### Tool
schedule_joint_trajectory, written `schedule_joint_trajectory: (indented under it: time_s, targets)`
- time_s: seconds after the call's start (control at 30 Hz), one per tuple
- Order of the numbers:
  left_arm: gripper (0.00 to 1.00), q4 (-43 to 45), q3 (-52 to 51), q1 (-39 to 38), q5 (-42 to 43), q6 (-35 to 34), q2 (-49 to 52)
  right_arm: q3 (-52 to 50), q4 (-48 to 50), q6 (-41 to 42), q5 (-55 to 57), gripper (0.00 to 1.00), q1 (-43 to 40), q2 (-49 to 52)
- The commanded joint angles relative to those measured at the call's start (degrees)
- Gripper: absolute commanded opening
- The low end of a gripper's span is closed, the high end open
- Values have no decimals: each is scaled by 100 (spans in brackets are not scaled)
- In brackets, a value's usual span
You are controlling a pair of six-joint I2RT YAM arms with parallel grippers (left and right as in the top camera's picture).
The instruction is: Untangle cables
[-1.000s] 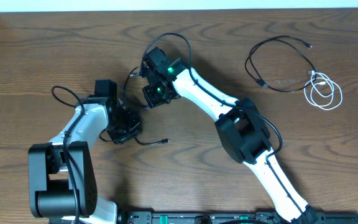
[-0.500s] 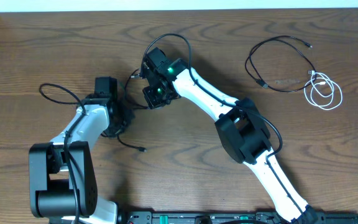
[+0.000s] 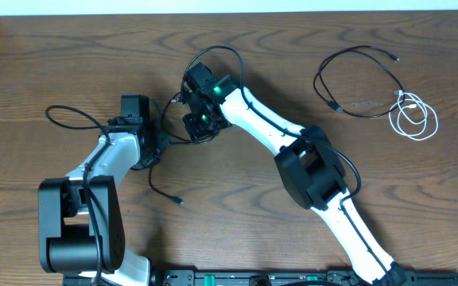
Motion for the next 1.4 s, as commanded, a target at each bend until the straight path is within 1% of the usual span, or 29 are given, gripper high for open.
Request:
schedule_joint_trajectory:
  time_s: [0.0, 0.13, 0.2, 0.33, 0.43, 0.7, 0.87, 0.97, 1.03, 1.07, 1.27, 1.37]
  targets:
    - [8, -269, -35, -9, 769, -9, 96, -195, -85, -42, 503, 1, 85, 348]
    - [8, -463, -35, -9, 813, -7, 96, -195, -83, -42, 511, 1, 118, 350]
    - [8, -592, 0, -7, 951, -2, 92, -195, -85, -42, 566, 1, 131, 350]
    - [9, -1023, 304, -7, 1373, 221, 81, -195, -83, -44, 608, 1, 144, 350]
    - [9, -1300, 481, -9, 1464, 232, 79, -195, -83, -44, 610, 1, 157, 350]
    - [9, -1904, 468, -13, 1600, 319, 81, -195, -76, -44, 610, 1, 170, 350]
    - [9, -1993, 297, -13, 1633, 317, 83, -195, -74, -92, 608, 1, 175, 350]
    - [9, -1836, 13, -13, 1600, 317, 83, -195, -74, -151, 610, 1, 173, 350]
    - [9, -1670, -149, -13, 1471, 313, 83, -195, -74, -151, 608, 1, 175, 350]
    - [11, -1587, -208, -11, 1351, 315, 83, -195, -74, -151, 608, 1, 179, 350]
    - [13, -1215, -306, -7, 413, 264, 83, -195, -94, -149, 608, 1, 212, 350]
    - [13, -922, -308, -7, -278, 212, 83, -195, -96, -149, 608, 1, 223, 350]
